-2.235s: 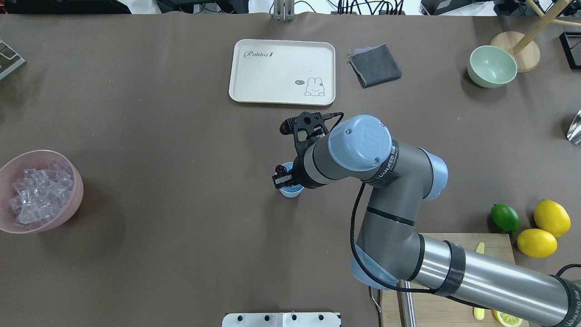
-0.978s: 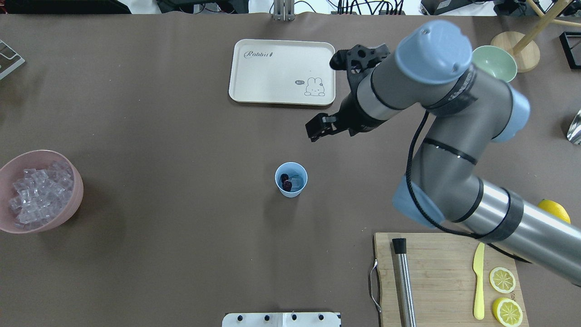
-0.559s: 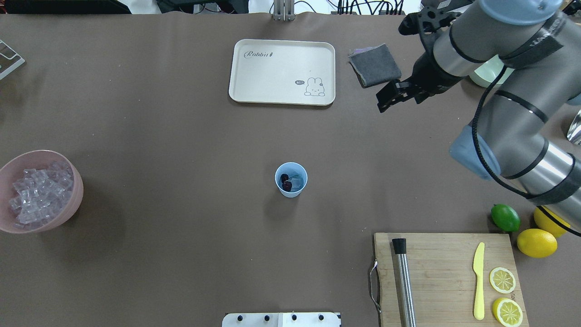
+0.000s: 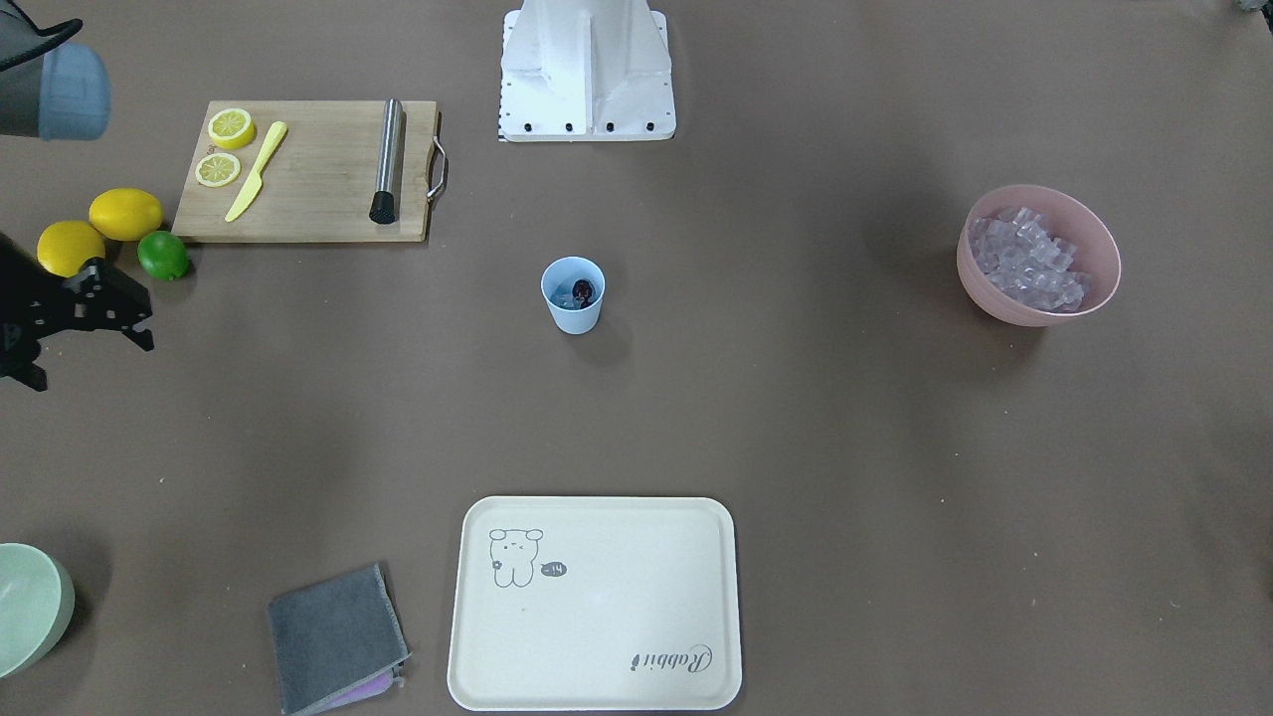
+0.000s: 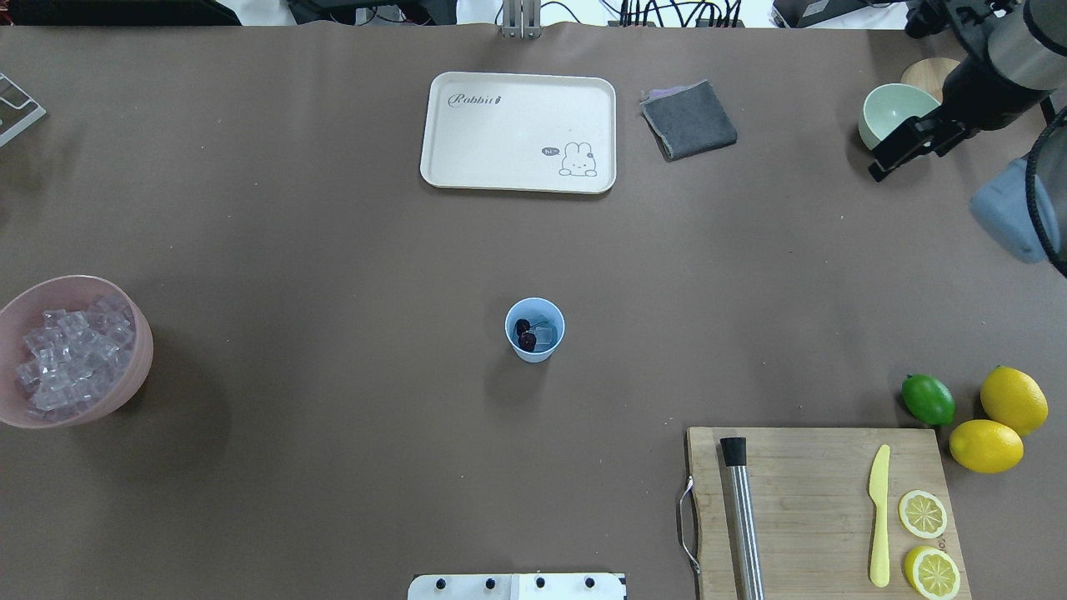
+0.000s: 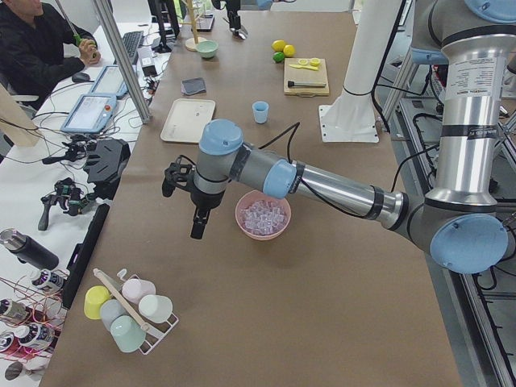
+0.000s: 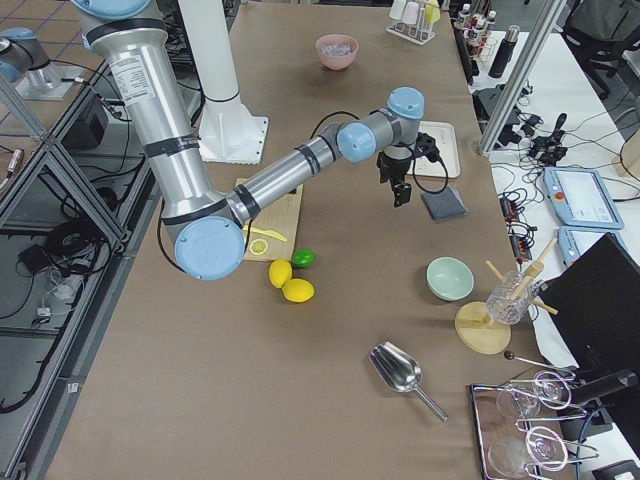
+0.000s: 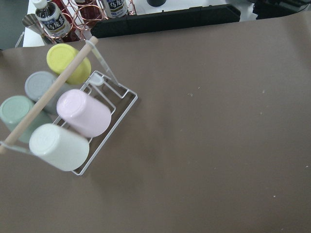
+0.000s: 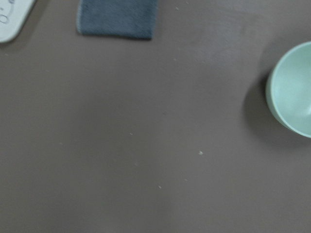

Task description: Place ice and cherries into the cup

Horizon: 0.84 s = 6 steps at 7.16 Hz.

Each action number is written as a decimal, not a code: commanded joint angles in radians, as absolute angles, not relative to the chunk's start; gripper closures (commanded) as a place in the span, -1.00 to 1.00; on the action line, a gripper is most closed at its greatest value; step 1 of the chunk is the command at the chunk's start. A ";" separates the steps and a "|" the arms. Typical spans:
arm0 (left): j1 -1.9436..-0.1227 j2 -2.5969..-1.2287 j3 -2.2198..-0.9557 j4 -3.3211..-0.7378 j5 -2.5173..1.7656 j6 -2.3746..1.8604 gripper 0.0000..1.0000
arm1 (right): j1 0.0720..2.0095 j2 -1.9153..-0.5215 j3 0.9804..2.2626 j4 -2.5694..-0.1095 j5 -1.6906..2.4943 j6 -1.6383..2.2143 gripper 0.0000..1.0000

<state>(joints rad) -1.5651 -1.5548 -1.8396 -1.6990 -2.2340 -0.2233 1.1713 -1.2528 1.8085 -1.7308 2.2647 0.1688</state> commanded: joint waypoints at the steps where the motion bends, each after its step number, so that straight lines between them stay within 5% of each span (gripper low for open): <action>1: -1.597 -1.525 -1.799 -1.714 -2.244 -0.212 -0.96 | 1.282 -1.343 1.802 -1.802 2.269 0.009 -1.00; 6: -1.612 -1.467 -1.795 -1.721 -2.302 -0.209 -0.96 | 1.523 -1.543 1.813 -1.807 2.327 -0.058 -1.00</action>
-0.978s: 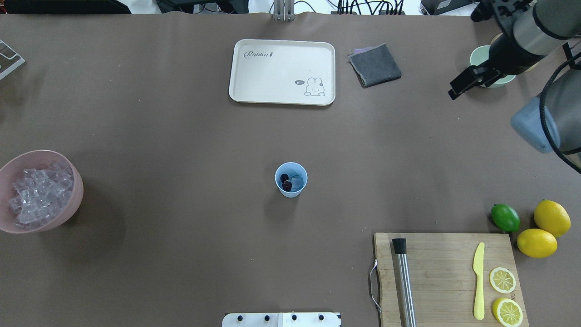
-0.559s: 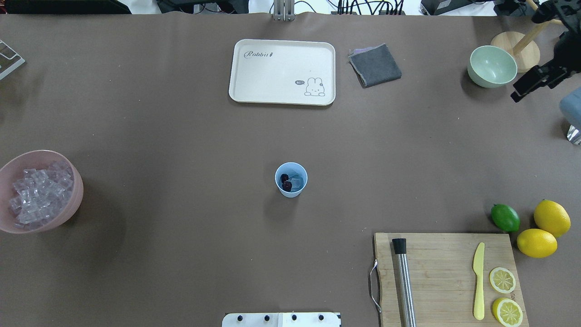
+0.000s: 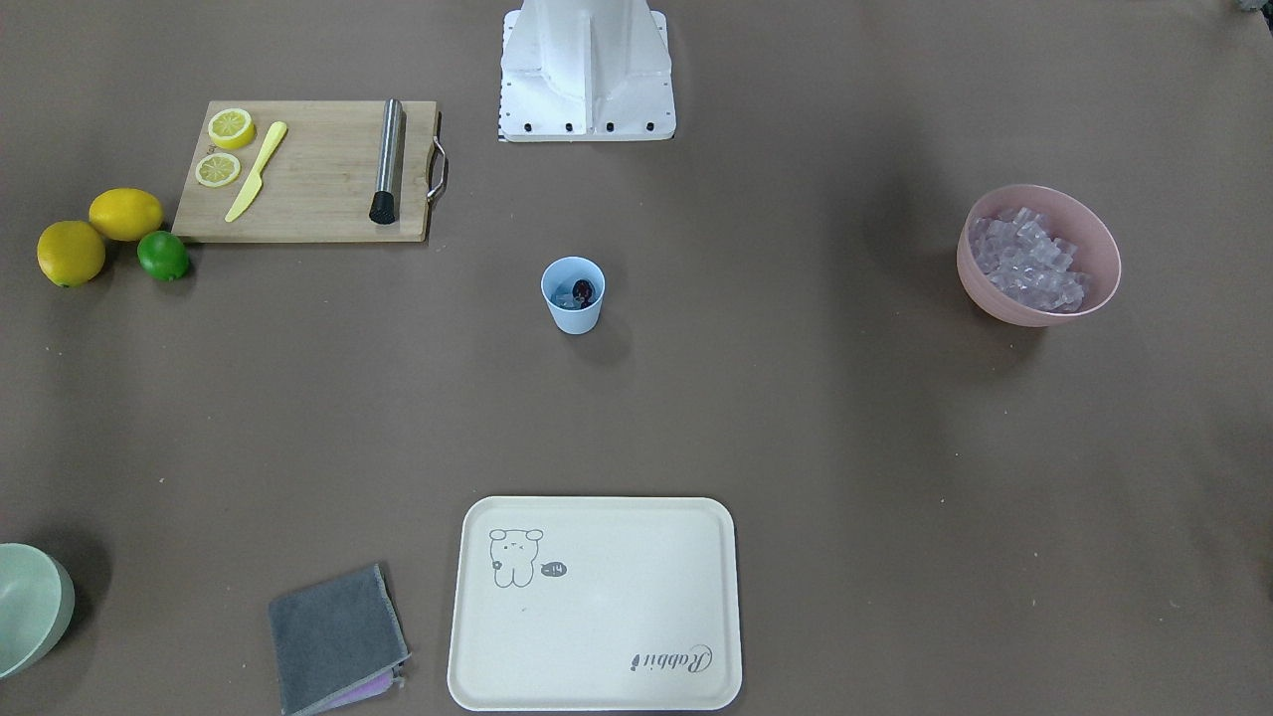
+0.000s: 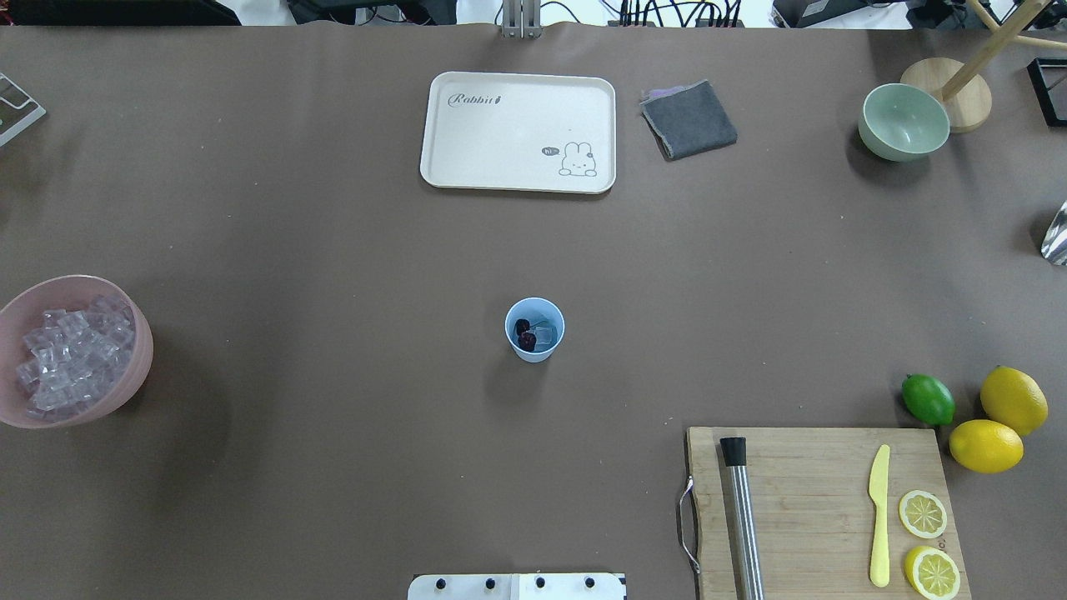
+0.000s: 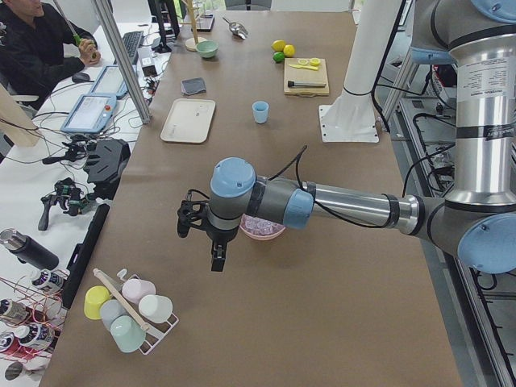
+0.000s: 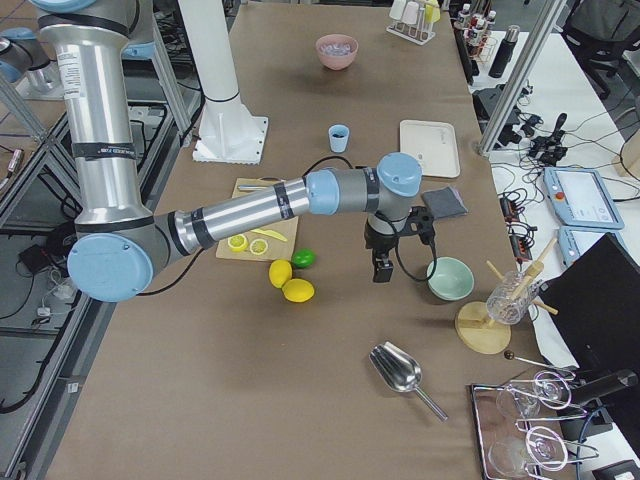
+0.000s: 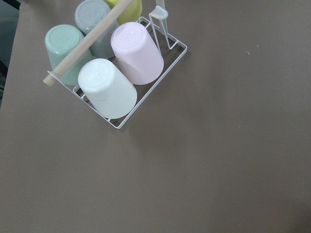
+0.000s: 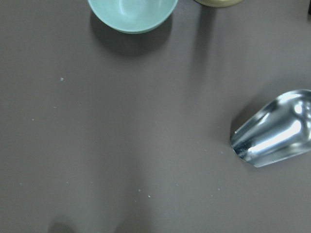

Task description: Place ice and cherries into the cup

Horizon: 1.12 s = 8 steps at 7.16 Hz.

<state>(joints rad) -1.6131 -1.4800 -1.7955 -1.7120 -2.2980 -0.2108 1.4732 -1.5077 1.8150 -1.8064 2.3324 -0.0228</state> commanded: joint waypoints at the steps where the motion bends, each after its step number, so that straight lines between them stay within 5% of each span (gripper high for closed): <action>1: -1.612 -1.463 -1.790 -1.718 -2.301 -0.209 -0.96 | 1.564 -1.554 1.815 -1.812 2.329 -0.078 -1.00; 8: -1.612 -1.465 -1.752 -1.713 -2.296 -0.209 -0.96 | 1.595 -1.614 1.789 -1.819 2.298 -0.133 -1.00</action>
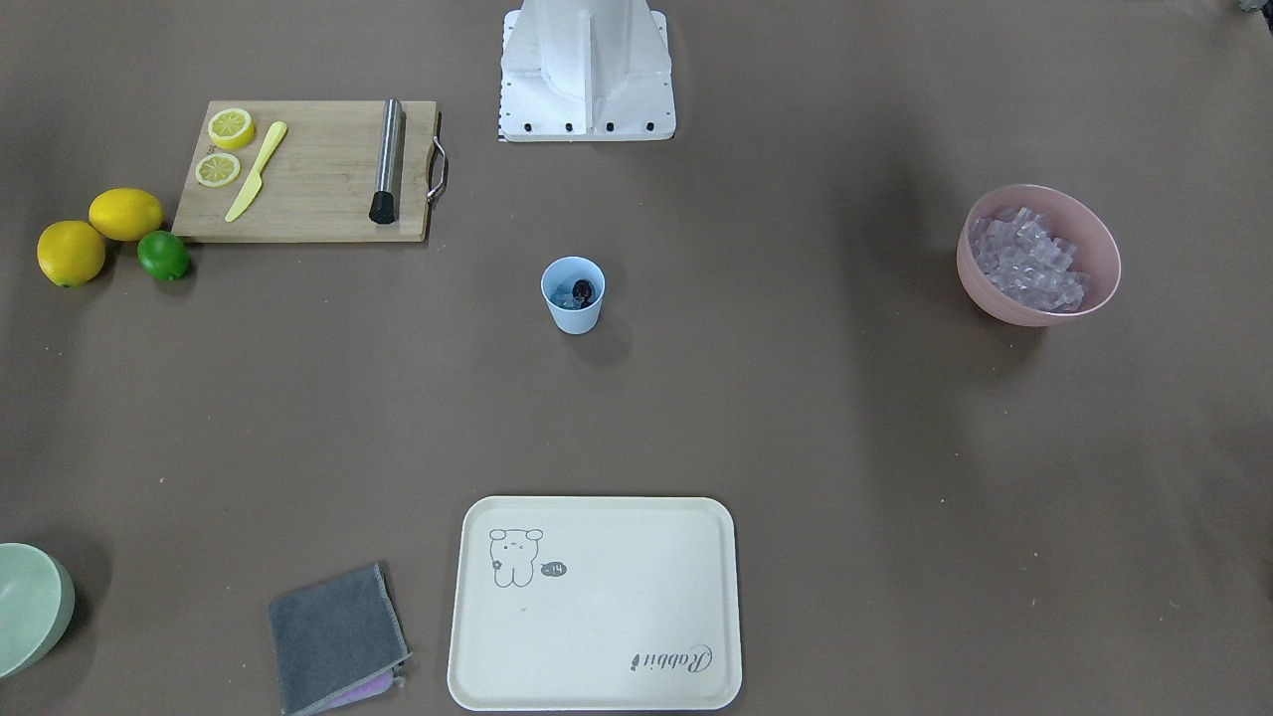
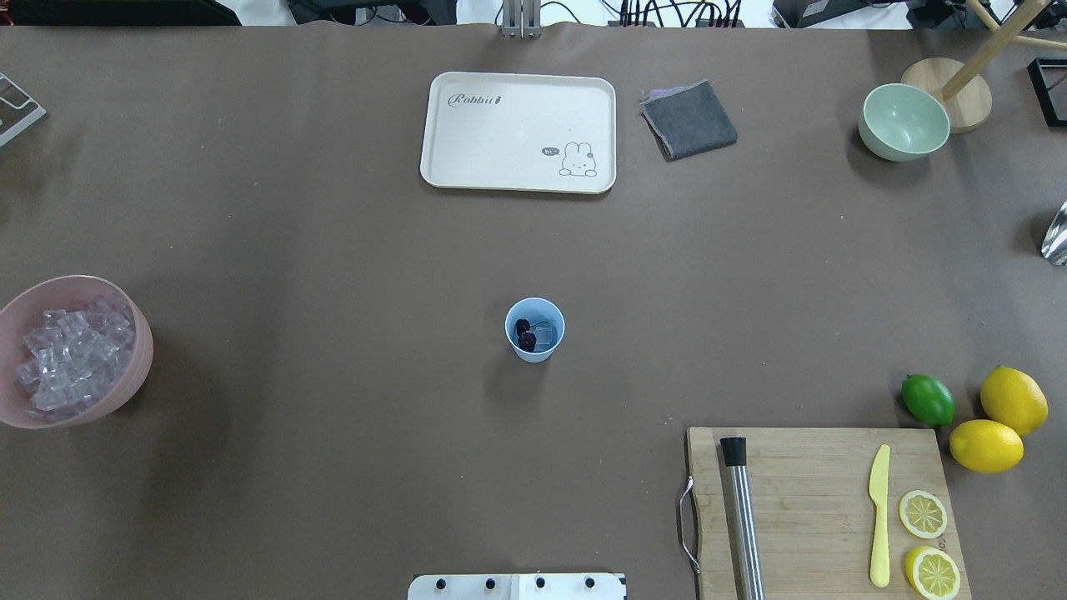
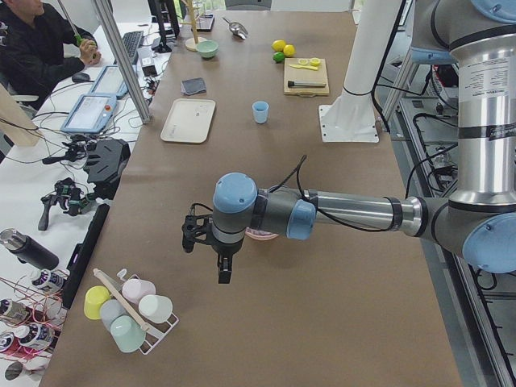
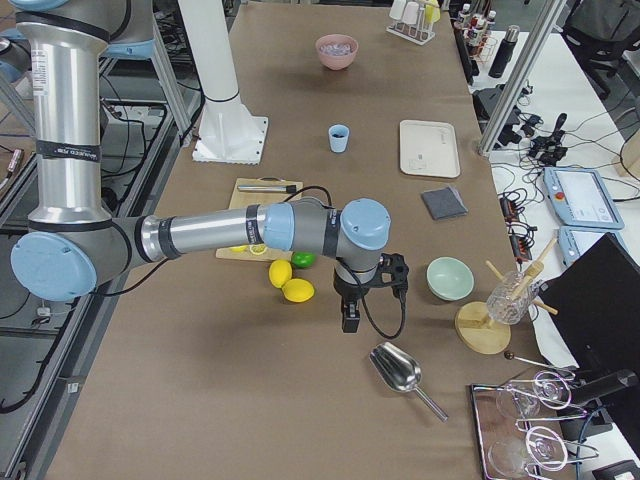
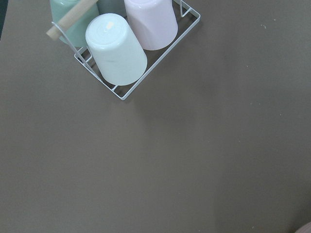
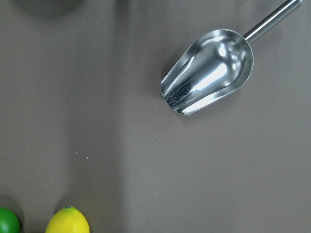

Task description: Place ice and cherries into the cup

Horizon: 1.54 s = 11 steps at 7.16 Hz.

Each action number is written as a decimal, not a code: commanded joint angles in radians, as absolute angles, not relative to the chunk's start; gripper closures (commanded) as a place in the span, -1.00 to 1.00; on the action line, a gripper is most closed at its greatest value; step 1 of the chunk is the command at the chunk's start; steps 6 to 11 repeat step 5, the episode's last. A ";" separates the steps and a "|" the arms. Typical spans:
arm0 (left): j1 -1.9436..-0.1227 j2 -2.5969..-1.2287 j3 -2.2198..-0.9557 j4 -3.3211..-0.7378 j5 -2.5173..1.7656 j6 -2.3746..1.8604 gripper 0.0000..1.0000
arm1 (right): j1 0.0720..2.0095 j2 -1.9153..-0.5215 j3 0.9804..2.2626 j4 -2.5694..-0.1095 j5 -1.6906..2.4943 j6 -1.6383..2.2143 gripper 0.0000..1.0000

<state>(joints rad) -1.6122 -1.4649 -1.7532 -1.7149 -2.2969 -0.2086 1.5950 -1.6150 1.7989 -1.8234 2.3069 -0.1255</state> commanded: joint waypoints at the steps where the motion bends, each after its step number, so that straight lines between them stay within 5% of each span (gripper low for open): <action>1: -1.612 -1.465 -1.752 -1.712 -2.296 -0.209 -0.96 | 1.595 -1.612 1.776 -1.818 2.295 -0.135 -1.00; 11: -1.612 -1.465 -1.756 -1.713 -2.296 -0.210 -0.96 | 1.595 -1.614 1.775 -1.816 2.296 -0.135 -1.00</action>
